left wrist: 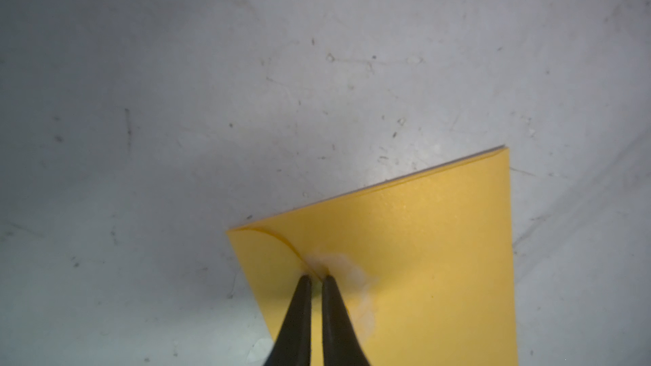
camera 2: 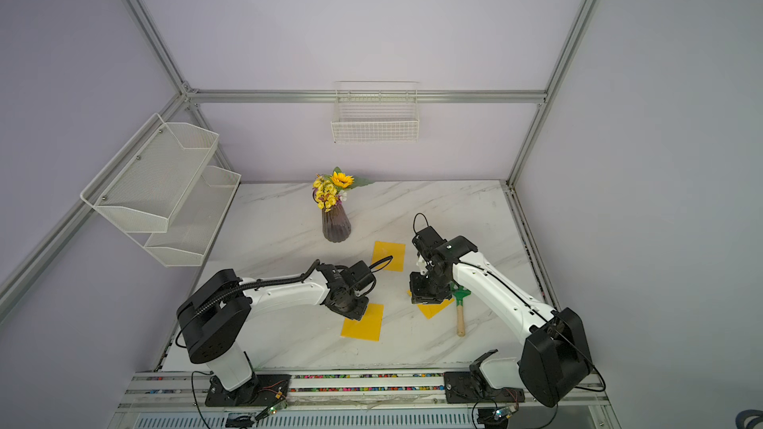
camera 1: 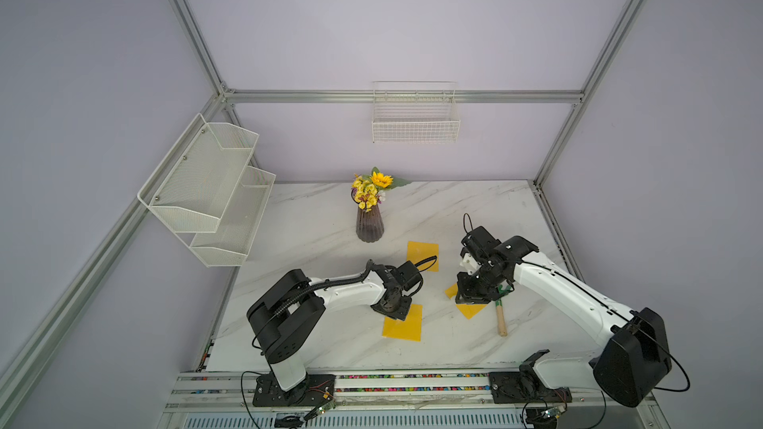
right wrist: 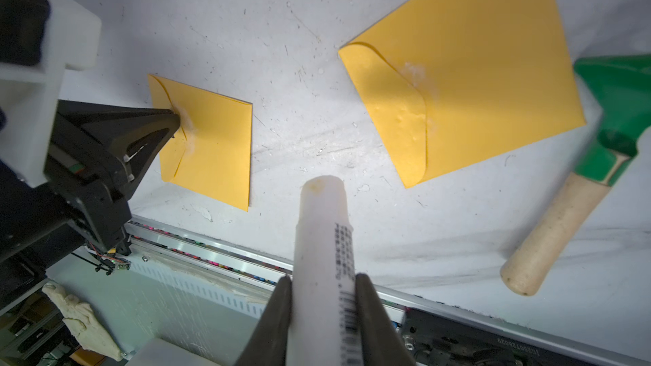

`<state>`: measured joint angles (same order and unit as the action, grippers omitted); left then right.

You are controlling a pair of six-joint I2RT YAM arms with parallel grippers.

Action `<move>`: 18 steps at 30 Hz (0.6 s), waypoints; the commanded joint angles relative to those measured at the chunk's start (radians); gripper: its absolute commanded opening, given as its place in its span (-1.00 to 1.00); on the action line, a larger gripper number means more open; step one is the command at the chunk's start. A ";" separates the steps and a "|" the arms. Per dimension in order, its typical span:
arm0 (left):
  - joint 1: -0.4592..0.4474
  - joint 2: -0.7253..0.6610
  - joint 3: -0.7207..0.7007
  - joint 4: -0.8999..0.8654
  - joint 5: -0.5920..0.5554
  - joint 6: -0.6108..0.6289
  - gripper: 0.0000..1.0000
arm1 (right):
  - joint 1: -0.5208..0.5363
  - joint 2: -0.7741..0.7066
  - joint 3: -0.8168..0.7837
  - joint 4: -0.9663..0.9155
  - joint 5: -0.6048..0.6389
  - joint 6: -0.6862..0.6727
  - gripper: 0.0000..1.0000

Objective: Seal the envelope with a glue stick
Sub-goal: Seal the envelope at the center of the board.

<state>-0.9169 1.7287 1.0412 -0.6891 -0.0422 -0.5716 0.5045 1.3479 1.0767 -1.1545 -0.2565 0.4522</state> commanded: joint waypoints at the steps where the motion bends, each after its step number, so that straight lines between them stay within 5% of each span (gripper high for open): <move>1: 0.004 -0.011 0.006 -0.022 -0.021 0.012 -0.78 | -0.007 -0.021 0.004 -0.024 0.002 0.009 -1.00; 8: 0.012 -0.059 0.064 -0.060 -0.073 0.033 -0.78 | -0.007 -0.029 0.006 -0.028 0.006 0.016 -1.00; 18: 0.025 0.054 0.036 -0.052 -0.069 0.023 -0.78 | -0.007 -0.035 0.006 -0.034 0.011 0.020 -1.00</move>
<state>-0.8982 1.7447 1.0866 -0.7300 -0.0887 -0.5537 0.5037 1.3388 1.0767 -1.1751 -0.2562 0.4648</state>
